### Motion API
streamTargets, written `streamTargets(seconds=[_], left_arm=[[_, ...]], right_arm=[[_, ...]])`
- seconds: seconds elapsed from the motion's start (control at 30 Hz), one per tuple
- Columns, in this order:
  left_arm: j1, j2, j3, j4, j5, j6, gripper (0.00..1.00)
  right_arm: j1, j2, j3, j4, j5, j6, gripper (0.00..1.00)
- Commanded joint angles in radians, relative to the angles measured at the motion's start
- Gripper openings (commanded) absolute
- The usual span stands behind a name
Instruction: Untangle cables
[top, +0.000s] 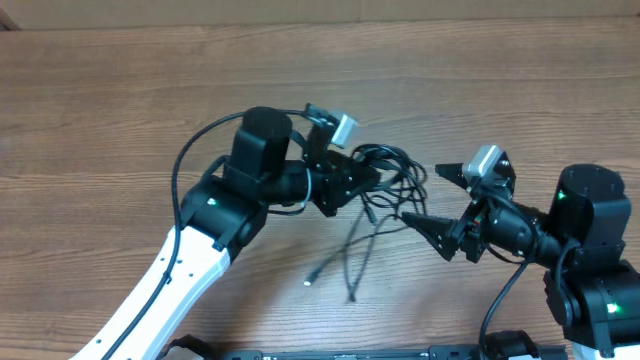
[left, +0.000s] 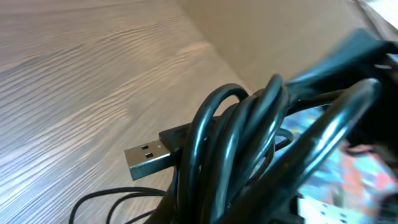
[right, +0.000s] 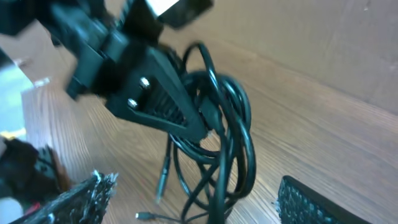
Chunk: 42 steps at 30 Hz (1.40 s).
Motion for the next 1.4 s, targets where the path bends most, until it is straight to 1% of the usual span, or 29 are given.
streamTargets(seconds=[0.0, 0.1, 0.17, 0.2, 0.37, 0.43, 0.6, 0.73, 0.77, 0.9, 0.97, 1.0, 1.03, 1.07, 1.1, 1.17, 1.23, 1.37], left_arm=[[-0.032, -0.011, 0.008, 0.034, 0.084, 0.021, 0.04], [-0.033, -0.011, 0.008, 0.030, 0.083, 0.022, 0.04], [-0.033, -0.011, 0.008, 0.030, 0.051, 0.006, 0.04], [-0.032, -0.011, 0.008, 0.030, 0.030, -0.014, 0.04], [-0.031, -0.011, 0.008, 0.030, -0.126, -0.177, 0.04], [-0.031, -0.011, 0.008, 0.030, -0.164, -0.203, 0.04], [-0.030, -0.011, 0.008, 0.030, -0.311, -0.418, 0.04], [-0.021, -0.011, 0.008, 0.018, -0.380, -0.472, 0.04], [-0.005, -0.011, 0.008, 0.003, -0.402, -0.513, 0.04], [0.021, -0.011, 0.008, -0.031, -0.411, -0.588, 0.04], [0.021, -0.011, 0.008, -0.030, -0.394, -0.570, 0.04], [0.020, -0.011, 0.008, -0.026, -0.361, -0.510, 0.04], [0.020, -0.011, 0.008, -0.026, -0.317, -0.433, 0.04], [0.020, -0.011, 0.008, -0.026, -0.284, -0.388, 0.04], [0.020, -0.011, 0.008, -0.027, -0.226, -0.306, 0.04], [0.020, -0.011, 0.008, -0.029, -0.132, -0.194, 0.04], [0.019, -0.011, 0.008, -0.035, -0.038, -0.113, 0.04], [0.019, -0.011, 0.008, -0.038, 0.101, -0.018, 0.04]], right_arm=[[0.004, -0.006, 0.025, -0.029, 0.059, -0.060, 0.65], [0.004, -0.006, 0.025, -0.055, 0.058, -0.060, 0.41], [0.004, -0.006, 0.025, -0.069, 0.058, -0.060, 0.14], [0.004, -0.006, 0.025, -0.080, 0.058, -0.059, 0.04], [0.004, -0.006, 0.025, -0.182, 0.057, -0.060, 0.04], [0.004, -0.006, 0.025, -0.210, 0.058, -0.060, 0.04], [0.004, -0.006, 0.025, -0.285, 0.058, -0.060, 0.04], [0.004, -0.006, 0.025, -0.299, 0.058, -0.060, 0.04], [0.004, -0.006, 0.025, -0.304, 0.057, -0.060, 0.04], [0.004, -0.006, 0.025, -0.310, 0.058, -0.060, 0.04], [0.004, -0.006, 0.025, -0.304, 0.059, -0.060, 0.04], [0.004, -0.006, 0.025, -0.296, 0.059, -0.060, 0.04], [0.004, -0.006, 0.025, -0.290, 0.059, -0.060, 0.22], [0.004, -0.006, 0.025, -0.288, 0.059, -0.060, 0.28], [0.004, -0.006, 0.025, -0.284, 0.061, -0.060, 0.41], [0.004, -0.006, 0.025, -0.277, 0.079, -0.060, 0.45], [0.004, -0.006, 0.025, -0.272, 0.085, -0.060, 0.46], [0.004, -0.006, 0.025, -0.240, 0.085, -0.060, 0.46]])
